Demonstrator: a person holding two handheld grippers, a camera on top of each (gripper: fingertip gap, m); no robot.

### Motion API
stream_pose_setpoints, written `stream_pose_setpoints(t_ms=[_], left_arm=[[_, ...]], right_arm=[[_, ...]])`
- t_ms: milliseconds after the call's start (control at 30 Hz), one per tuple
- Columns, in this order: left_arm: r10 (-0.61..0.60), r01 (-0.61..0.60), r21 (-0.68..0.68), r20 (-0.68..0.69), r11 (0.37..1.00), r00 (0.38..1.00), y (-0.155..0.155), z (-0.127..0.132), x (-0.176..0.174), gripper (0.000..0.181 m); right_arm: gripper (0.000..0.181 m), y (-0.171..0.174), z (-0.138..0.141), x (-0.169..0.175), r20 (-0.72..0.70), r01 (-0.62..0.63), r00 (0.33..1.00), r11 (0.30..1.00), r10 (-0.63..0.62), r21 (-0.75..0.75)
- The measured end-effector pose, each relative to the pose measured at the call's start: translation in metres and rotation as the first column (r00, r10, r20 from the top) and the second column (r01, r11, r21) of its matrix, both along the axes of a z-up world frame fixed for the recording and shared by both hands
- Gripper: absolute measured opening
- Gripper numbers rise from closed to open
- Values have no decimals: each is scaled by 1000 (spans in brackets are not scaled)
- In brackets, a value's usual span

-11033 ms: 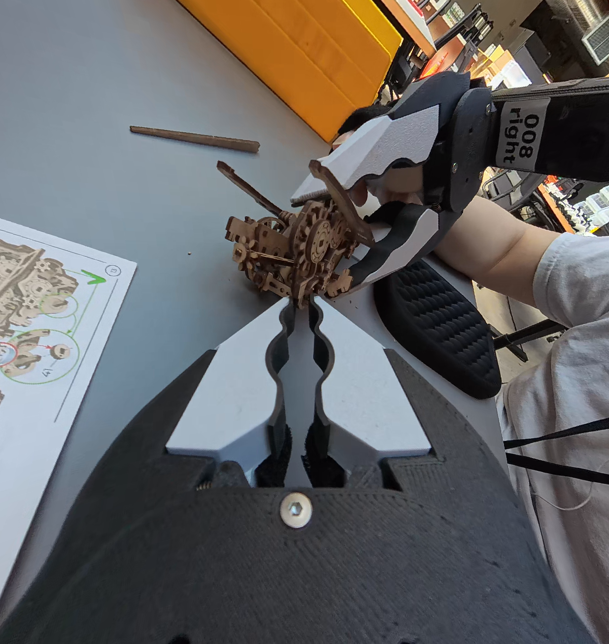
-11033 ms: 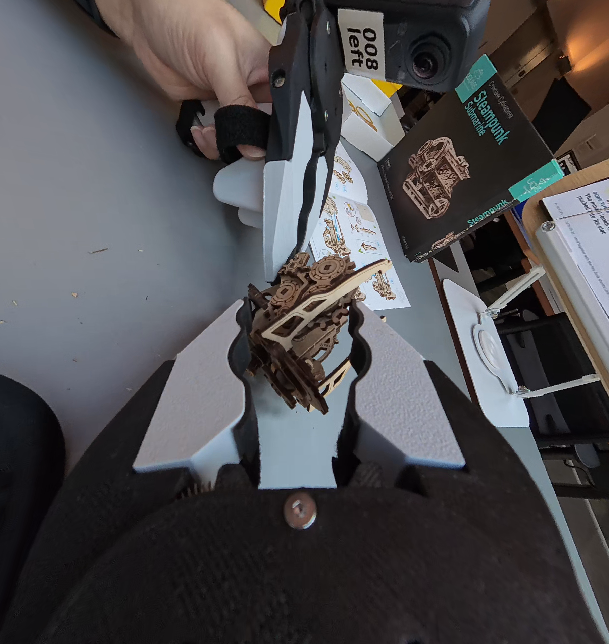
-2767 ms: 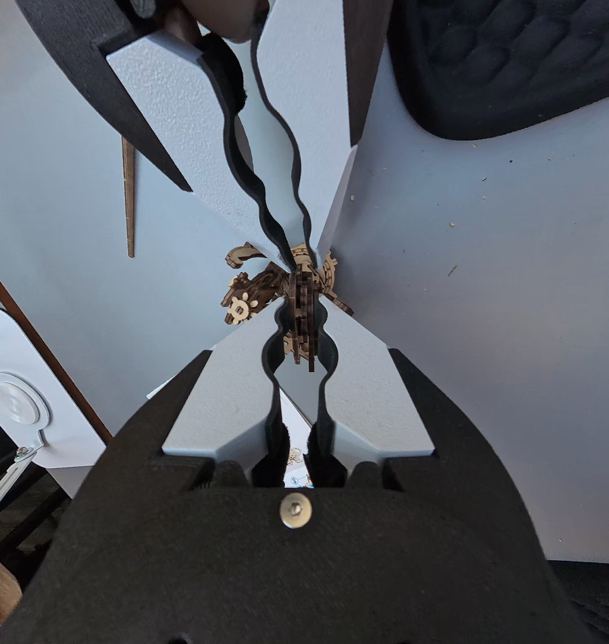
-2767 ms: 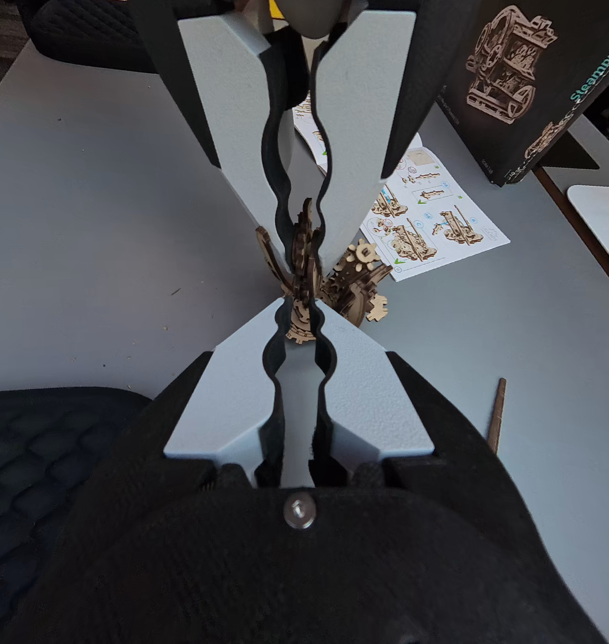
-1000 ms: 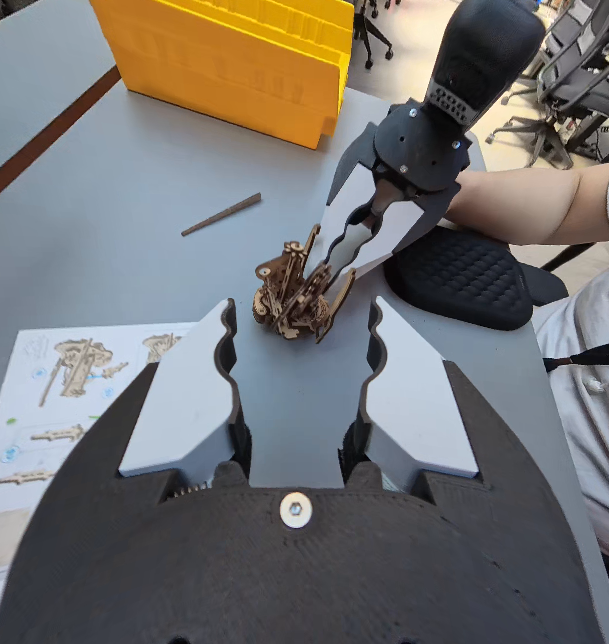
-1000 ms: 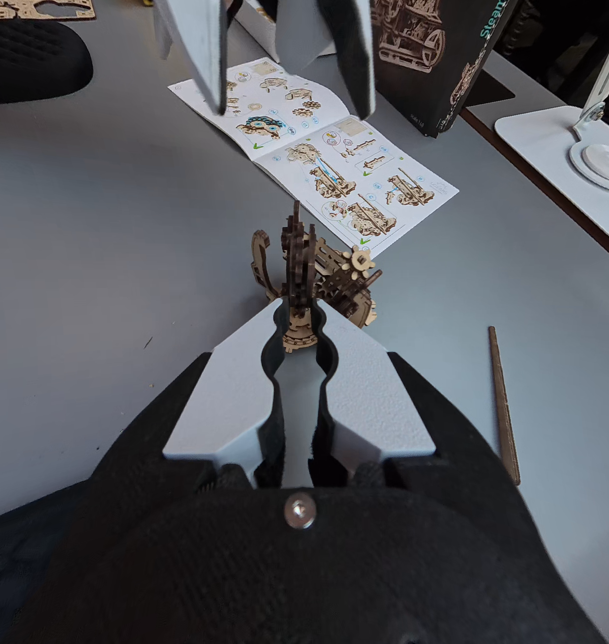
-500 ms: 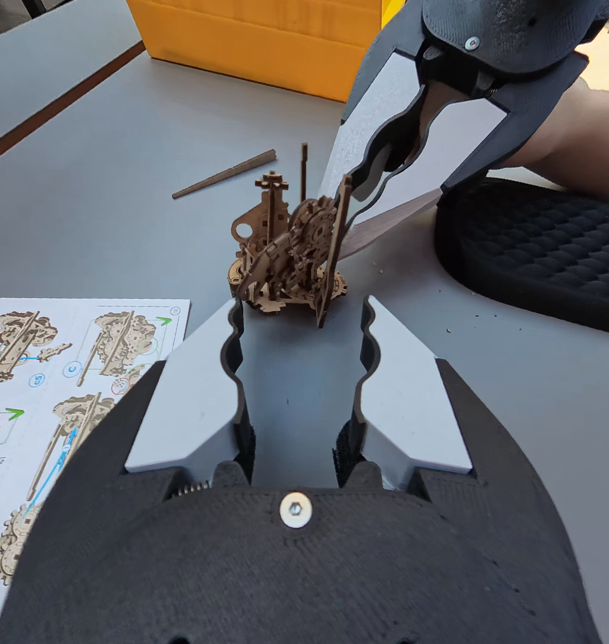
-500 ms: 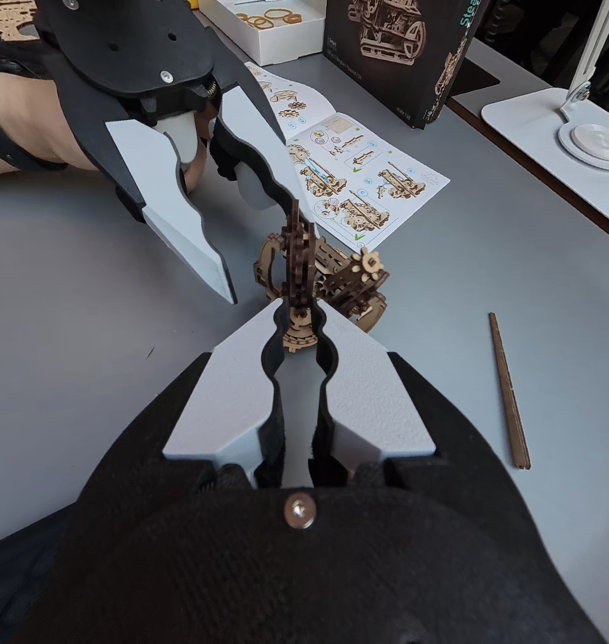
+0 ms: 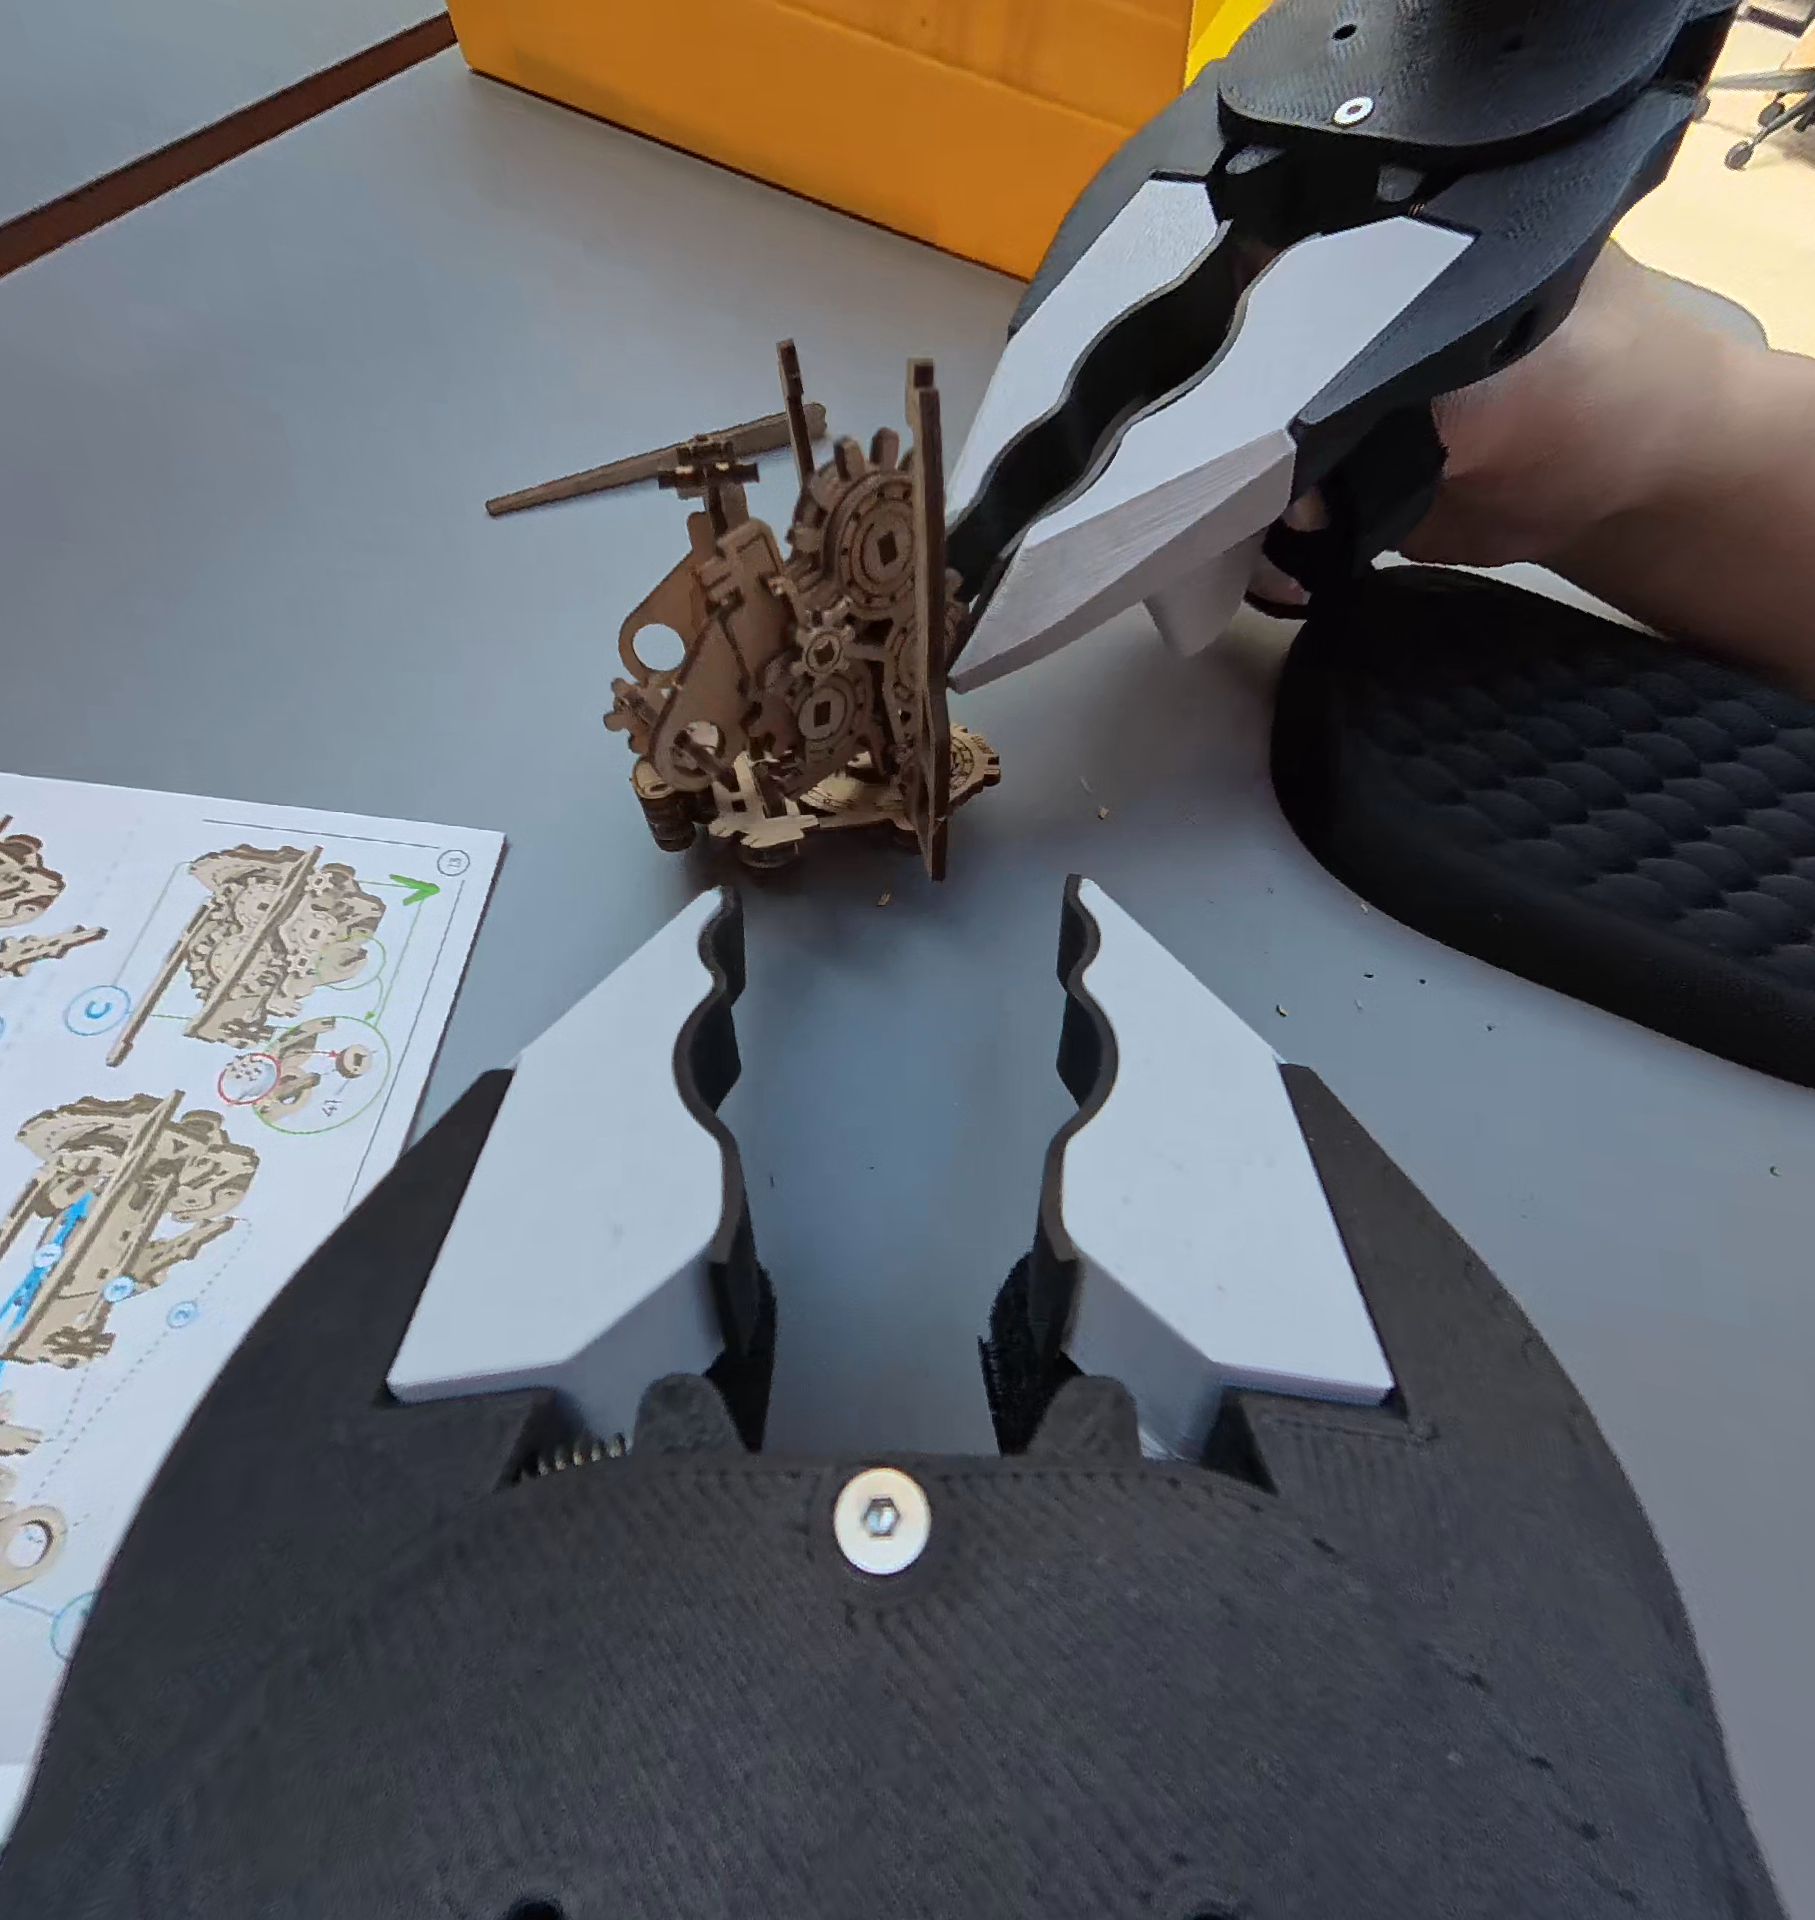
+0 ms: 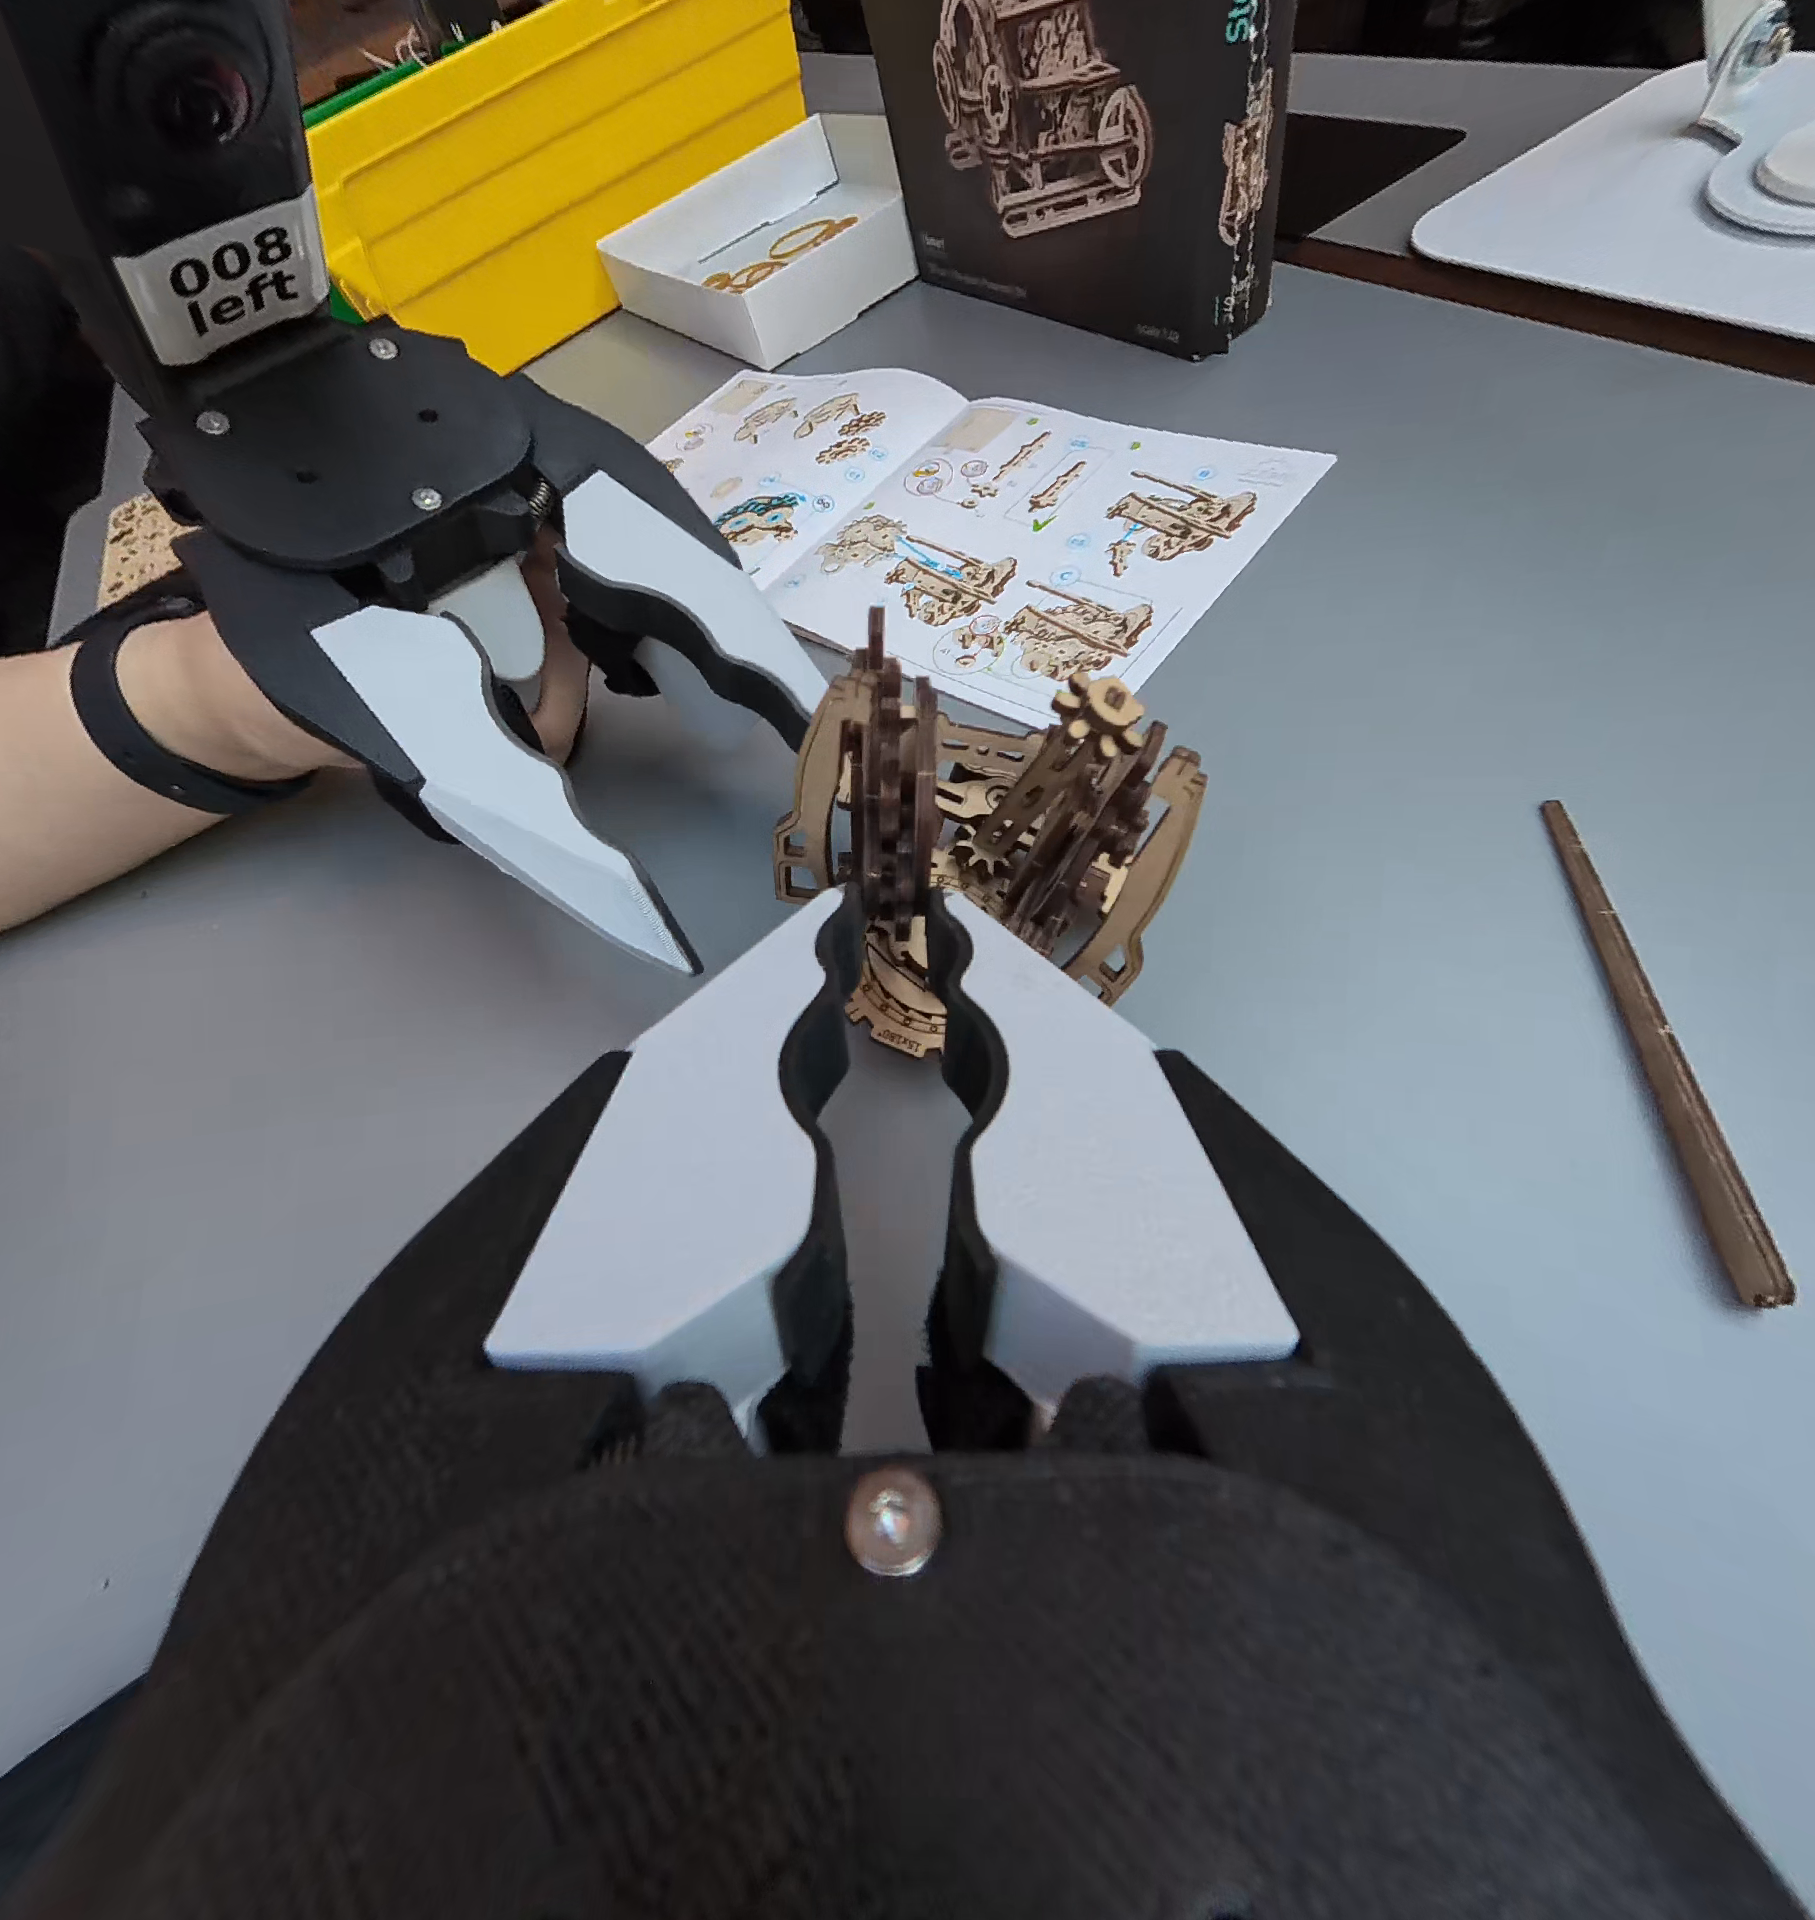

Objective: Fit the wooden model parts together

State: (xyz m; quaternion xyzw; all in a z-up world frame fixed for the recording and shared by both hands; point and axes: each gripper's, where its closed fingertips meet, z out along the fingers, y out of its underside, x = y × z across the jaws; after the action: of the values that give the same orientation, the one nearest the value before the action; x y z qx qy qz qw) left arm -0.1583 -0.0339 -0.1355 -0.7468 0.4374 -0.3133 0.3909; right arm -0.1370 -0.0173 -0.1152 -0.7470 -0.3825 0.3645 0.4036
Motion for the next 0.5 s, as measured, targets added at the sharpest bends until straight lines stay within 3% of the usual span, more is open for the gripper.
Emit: stream_pose_setpoints(t_ms=[500], left_arm=[[-16, 19, -88, 35, 996, 999, 1, -2, 5, 58]], right_arm=[[10, 9, 6, 8, -117, 19, 993, 992, -34, -127]])
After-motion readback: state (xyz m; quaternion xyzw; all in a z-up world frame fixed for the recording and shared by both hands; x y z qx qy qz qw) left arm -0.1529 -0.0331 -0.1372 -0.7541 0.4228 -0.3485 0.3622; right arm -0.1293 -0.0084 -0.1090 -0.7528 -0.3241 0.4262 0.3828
